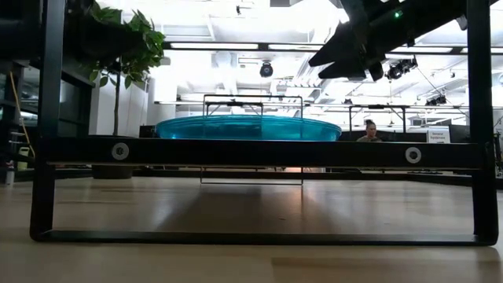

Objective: Place and stack plates onto a shelf
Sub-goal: Return to Home Position

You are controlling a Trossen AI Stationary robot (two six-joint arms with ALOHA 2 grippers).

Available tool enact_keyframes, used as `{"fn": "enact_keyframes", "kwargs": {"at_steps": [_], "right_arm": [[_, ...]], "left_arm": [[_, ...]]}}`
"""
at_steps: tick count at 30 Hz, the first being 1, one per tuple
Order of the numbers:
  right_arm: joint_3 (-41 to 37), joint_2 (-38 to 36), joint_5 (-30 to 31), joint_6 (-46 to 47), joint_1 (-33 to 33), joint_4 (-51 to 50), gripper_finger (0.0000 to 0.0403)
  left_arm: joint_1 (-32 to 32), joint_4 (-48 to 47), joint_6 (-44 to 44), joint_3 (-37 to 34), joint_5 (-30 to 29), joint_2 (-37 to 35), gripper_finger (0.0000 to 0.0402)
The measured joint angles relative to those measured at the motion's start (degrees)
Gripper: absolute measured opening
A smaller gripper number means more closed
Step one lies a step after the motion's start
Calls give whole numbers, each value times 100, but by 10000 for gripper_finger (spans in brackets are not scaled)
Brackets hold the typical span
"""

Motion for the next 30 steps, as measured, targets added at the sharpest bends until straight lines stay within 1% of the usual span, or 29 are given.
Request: {"fn": "enact_keyframes", "kwargs": {"at_steps": [3,7,12,18,22,27,30], "right_arm": [[0,0,0,12,0,-19,216],[0,0,0,-54,0,-34,216],[0,-1,0,-79,0,-40,216],[0,-55,0,-183,0,-51,216],[2,-178,-1,-186,0,-127,216],[2,-520,36,-83,53,-611,216],[-28,-803,313,-81,188,-1025,216]], "left_arm": [[0,548,-35,-392,-3,-51,1],[7,289,-113,-385,101,-127,0],[7,254,-115,-385,282,-129,0],[7,239,-110,-385,267,-127,0],[7,244,-111,-385,135,-127,0],[7,239,-102,-385,66,-125,0],[7,241,-102,-385,61,-127,0]]}}
